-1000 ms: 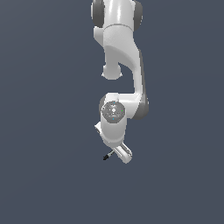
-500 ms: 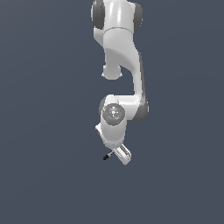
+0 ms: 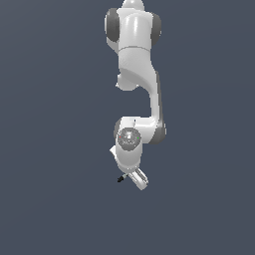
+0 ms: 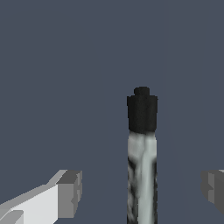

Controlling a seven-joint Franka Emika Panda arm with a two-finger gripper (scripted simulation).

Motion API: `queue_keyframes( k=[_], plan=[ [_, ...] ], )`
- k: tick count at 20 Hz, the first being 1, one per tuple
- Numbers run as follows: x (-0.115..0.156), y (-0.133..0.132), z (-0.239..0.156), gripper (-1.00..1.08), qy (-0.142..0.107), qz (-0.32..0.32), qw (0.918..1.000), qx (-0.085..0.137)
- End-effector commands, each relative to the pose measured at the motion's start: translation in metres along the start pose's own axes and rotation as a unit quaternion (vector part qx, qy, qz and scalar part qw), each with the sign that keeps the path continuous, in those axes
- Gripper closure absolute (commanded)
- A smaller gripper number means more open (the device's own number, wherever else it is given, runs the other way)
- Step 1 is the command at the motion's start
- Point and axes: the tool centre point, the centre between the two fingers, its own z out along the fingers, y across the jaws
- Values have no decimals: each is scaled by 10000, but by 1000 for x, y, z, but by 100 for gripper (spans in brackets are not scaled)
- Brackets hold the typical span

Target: Pick up the object and move it to a goal position.

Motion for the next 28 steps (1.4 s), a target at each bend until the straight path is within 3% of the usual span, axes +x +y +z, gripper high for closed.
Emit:
queue_keyframes(
  k=[1, 3, 4, 18, 28],
  plan=[
    [1, -1, 3, -92, 6, 2, 10000, 8],
    [1, -1, 2, -92, 6, 2, 10000, 8],
    [1, -1, 2, 108, 6, 2, 10000, 8],
    [-2, -2, 2, 108, 6, -1, 10000, 7],
    [-39, -3, -5, 108, 6, -1, 10000, 7]
  ],
)
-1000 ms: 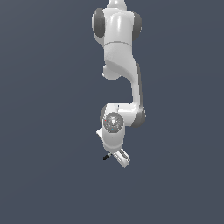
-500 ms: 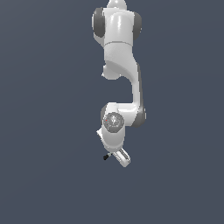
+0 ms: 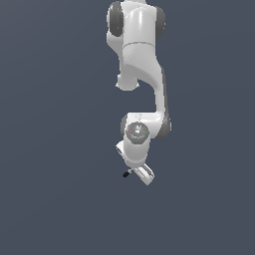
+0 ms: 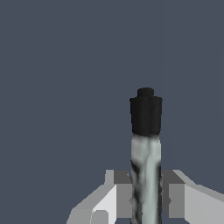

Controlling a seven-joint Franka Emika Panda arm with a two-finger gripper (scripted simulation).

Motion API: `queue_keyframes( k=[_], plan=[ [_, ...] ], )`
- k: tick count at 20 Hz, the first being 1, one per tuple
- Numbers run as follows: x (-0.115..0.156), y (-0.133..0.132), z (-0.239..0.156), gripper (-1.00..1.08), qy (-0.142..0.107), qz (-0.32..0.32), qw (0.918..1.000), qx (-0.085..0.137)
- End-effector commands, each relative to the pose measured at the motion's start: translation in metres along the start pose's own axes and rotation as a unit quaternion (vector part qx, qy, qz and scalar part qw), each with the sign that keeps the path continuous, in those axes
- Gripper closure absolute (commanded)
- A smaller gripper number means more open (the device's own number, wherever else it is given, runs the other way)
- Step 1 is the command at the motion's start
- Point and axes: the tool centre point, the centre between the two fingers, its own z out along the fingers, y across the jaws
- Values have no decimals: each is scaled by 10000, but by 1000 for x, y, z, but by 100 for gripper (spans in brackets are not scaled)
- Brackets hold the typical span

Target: Pick up the object and move it to a goal position.

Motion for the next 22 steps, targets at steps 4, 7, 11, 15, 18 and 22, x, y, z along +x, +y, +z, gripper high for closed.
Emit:
queue_keyframes(
  k=[4, 7, 11, 15, 18, 22],
  plan=[
    [-38, -2, -7, 108, 1, -5, 10000, 3],
    [-60, -3, -11, 108, 1, -5, 10000, 3],
    [-84, -4, -15, 108, 1, -5, 10000, 3],
    [-101, -6, -18, 108, 1, -5, 10000, 3],
    [-107, -7, -19, 108, 1, -5, 10000, 3],
    [-108, -7, -19, 108, 1, -5, 10000, 3]
  ],
)
